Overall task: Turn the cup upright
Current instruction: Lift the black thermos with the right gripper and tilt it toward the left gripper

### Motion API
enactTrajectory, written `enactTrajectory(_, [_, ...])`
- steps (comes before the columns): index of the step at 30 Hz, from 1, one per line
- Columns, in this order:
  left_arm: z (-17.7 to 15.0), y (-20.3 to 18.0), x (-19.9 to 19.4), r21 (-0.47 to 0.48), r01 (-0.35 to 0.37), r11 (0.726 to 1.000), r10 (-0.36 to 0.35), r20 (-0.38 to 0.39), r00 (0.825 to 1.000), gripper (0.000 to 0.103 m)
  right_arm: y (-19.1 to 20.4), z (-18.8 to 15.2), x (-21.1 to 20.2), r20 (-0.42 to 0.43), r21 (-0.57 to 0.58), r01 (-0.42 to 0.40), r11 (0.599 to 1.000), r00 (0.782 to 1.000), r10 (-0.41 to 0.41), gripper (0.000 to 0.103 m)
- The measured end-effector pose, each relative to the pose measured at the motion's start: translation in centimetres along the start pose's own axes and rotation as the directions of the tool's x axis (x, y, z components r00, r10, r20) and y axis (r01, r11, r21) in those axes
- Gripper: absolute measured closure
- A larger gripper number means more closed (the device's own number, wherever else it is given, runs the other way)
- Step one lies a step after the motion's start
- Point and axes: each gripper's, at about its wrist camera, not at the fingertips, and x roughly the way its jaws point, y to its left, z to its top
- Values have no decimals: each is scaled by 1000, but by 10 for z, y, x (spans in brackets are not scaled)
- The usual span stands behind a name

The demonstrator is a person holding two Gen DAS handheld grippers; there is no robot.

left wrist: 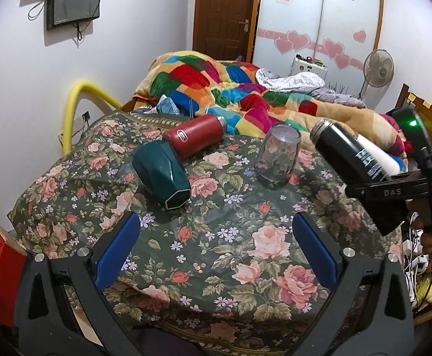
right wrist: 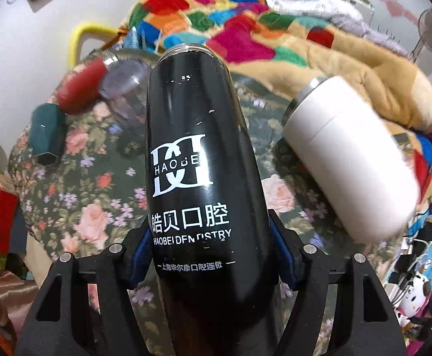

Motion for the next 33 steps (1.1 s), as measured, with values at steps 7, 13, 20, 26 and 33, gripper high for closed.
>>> enactTrajectory(7, [-1, -1, -26, 7, 6, 1000, -6, 44, 999, 0, 28, -8, -60, 134, -64, 18, 998, 991, -10, 37])
enactTrajectory(13, [-2, 2, -41, -3, 12, 1000, -12, 64, 998, 0, 59, -24, -79, 179, -147, 5, 989, 984, 21, 37])
enactTrajectory(20, [-6, 4, -45, -1, 10, 1000, -10, 56, 998, 0, 88, -40, -36, 102, -189, -59, 980, 992, 80, 37])
enactTrajectory(26, [-11, 7, -40, 6, 0, 1000, 0, 35, 999, 0, 103, -50, 17, -4, -171, -89, 981, 996, 89, 37])
enactTrajectory(33, [-17, 11, -24, -8, -5, 1000, 5, -11, 1000, 0, 108, -54, 50, -61, -175, -82, 981, 996, 72, 37])
